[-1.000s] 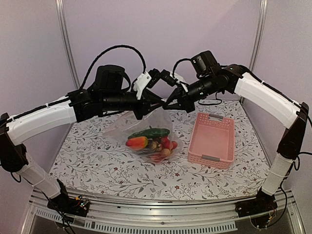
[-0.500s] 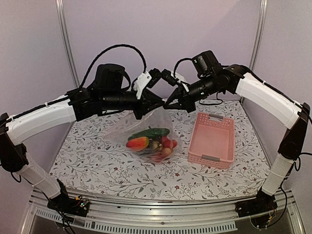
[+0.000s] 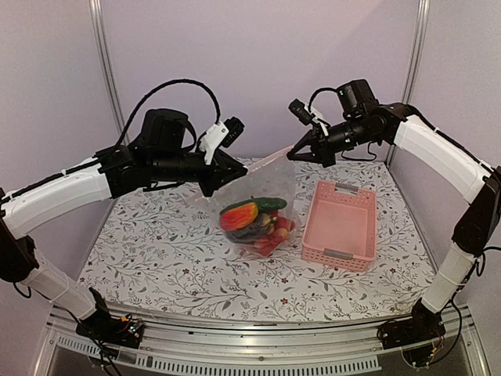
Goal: Place the food in the zip-top bag and seal the zipper
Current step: Zip the zipper of the food storage bag.
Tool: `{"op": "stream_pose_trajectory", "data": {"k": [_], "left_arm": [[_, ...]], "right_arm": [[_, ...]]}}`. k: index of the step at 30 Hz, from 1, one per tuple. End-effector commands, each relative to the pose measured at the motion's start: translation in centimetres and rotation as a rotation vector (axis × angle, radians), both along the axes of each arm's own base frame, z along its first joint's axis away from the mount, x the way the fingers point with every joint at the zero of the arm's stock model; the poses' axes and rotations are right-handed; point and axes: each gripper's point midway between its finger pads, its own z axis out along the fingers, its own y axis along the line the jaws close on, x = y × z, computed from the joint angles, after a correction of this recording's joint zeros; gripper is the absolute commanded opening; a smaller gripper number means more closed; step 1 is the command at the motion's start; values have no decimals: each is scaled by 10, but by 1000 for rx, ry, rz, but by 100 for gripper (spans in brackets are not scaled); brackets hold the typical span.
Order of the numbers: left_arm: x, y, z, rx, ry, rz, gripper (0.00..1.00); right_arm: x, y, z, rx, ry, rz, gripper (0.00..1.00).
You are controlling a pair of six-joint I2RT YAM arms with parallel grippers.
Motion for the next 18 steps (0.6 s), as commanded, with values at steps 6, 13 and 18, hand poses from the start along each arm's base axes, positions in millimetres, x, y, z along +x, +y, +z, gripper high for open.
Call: {"op": "stream_pose_trajectory", "data": {"k": [6, 13, 18], "left_arm": [[-13, 61, -27, 65, 79, 97, 0], [-22, 88, -35, 71, 82, 134, 0], [-22, 101, -36, 62, 76, 159, 0]], "right_arm": [[36, -50, 23, 22, -84, -154, 0], [41, -58, 18, 13, -80, -177, 0], [42, -59, 14, 10, -74, -179, 0]]}}
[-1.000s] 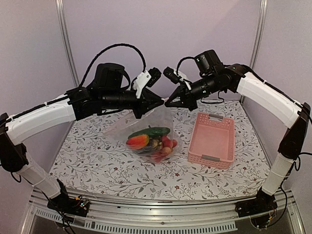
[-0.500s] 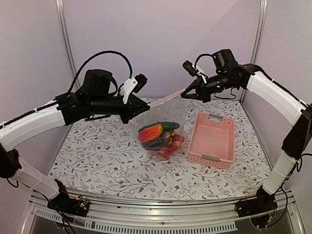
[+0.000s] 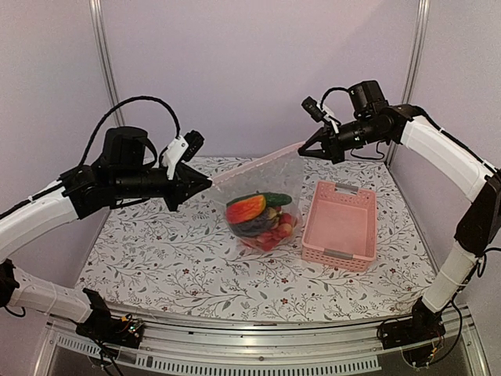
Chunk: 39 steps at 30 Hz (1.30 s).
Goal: Place the food in the zip-top bag and seal the zipper
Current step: Zip the zipper of the food storage bag, then place the zipper food storage bag at the center of the board.
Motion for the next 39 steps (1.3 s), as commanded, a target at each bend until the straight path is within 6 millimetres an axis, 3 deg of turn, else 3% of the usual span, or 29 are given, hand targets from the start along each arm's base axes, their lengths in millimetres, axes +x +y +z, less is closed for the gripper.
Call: {"op": "stream_pose_trajectory", "data": {"k": [1, 14, 19, 24, 28, 30, 32, 36, 39], "left_arm": [[-1, 25, -19, 53, 55, 63, 0], [10, 23, -15, 23, 21, 62, 0], [40, 19, 4, -6, -60, 90, 0], [86, 29, 39, 10, -169, 153, 0], [96, 35, 61, 20, -242, 154, 0], [93, 36, 57, 36, -250, 142, 0], [86, 37, 46, 40, -236, 124, 0], [61, 34, 6, 45, -151, 38, 0], [34, 32, -22, 56, -47, -51, 6]], "right_arm": [[21, -29, 16, -4, -80, -107, 0], [19, -24, 12, 11, -62, -75, 0], [40, -13, 24, 36, -108, -60, 0], [69, 1, 41, 66, -203, -38, 0], [76, 6, 43, 85, -255, -12, 0], [73, 7, 37, 86, -255, 12, 1], [64, 7, 19, 81, -221, 39, 5], [41, 3, -20, 60, -164, 100, 18], [15, -4, -39, 41, -96, 144, 32]]}}
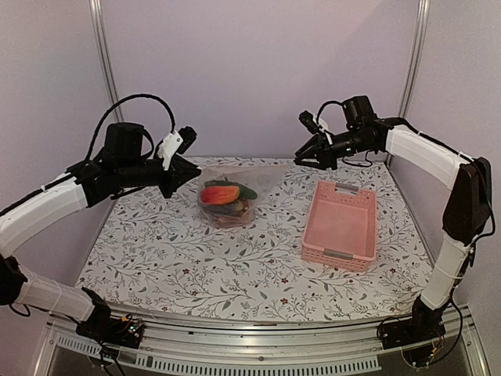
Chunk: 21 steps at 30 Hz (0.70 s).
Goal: Place the food in the zip-top bag and seal the zipper
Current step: Place the zipper food storage bag at the center of the board, then reset both arms
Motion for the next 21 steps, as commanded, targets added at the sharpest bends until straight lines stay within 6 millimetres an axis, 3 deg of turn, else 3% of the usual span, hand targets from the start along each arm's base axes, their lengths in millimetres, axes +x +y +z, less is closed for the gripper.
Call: {"op": "stream_pose_trajectory", "data": {"k": [1, 4, 8, 21], "left_arm": [[-38, -3, -29, 1, 117, -134, 8], [-58, -2, -37, -12, 184, -174, 17], [-70, -2, -35, -22, 189, -185, 35], [-70, -2, -34, -16, 175, -143, 44]], "right_arm": [[-43, -10, -11, -6, 30, 103, 36], [-72, -18, -12, -11, 42, 155, 43], [-92, -23, -4, 0, 50, 180, 46], [-106, -23, -2, -11, 58, 177, 48]]}}
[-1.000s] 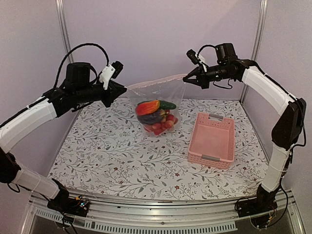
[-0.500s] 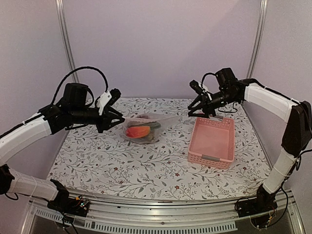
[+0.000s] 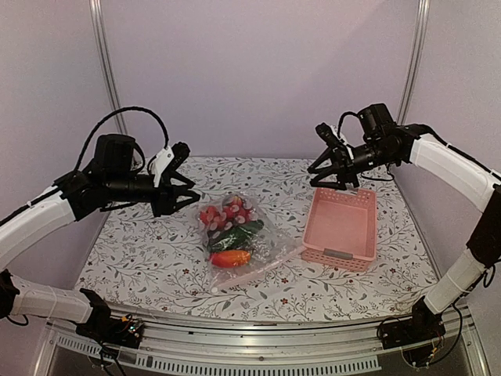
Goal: Place the food in the zip-top bag and seal the zipper
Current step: Reset both arms
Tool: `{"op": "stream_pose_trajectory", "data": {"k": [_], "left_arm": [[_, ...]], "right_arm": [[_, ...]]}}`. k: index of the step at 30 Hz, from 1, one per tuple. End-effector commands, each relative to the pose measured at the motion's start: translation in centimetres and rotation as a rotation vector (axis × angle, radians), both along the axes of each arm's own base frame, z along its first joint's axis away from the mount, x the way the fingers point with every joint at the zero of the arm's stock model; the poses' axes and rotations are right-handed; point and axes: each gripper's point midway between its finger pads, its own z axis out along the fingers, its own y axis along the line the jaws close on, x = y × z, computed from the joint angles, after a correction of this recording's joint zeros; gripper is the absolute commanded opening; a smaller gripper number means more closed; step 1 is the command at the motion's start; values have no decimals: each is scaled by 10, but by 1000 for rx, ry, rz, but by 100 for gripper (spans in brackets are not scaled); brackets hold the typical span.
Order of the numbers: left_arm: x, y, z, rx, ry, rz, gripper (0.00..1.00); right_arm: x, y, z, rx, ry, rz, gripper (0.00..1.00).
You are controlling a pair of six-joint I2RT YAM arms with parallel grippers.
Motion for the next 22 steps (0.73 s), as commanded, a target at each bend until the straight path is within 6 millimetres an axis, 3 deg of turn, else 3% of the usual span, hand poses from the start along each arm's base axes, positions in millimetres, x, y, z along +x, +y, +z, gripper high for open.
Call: {"op": "stream_pose_trajectory", "data": {"k": [1, 6, 8, 9, 10, 12, 13, 14, 17, 22], "left_arm": [[-1, 5, -9, 27, 22, 52, 44], [22, 28, 5, 34, -66, 236, 47], [35, 44, 18, 36, -118, 356, 52], [42, 52, 25, 35, -142, 420, 56], [49, 62, 35, 25, -168, 488, 63], [57, 75, 49, -5, -190, 584, 77], [59, 77, 54, -18, -198, 602, 96], [60, 79, 58, -30, -202, 616, 99], [64, 81, 64, -60, -194, 651, 100], [74, 81, 54, -122, -118, 728, 100]], "right_arm": [[-5, -2, 0, -19, 12, -12, 49], [6, -12, 13, -53, -48, -126, 52], [19, -20, 25, -62, -89, -229, 68], [29, -26, 31, -67, -124, -296, 87], [46, -35, 42, -58, -171, -395, 97], [73, -65, 67, -28, -224, -621, 99], [83, -82, 81, 6, -241, -713, 99], [88, -96, 95, 44, -267, -780, 99], [103, -131, 103, 95, -259, -1012, 99], [89, -123, 76, 115, -190, -962, 99]]}}
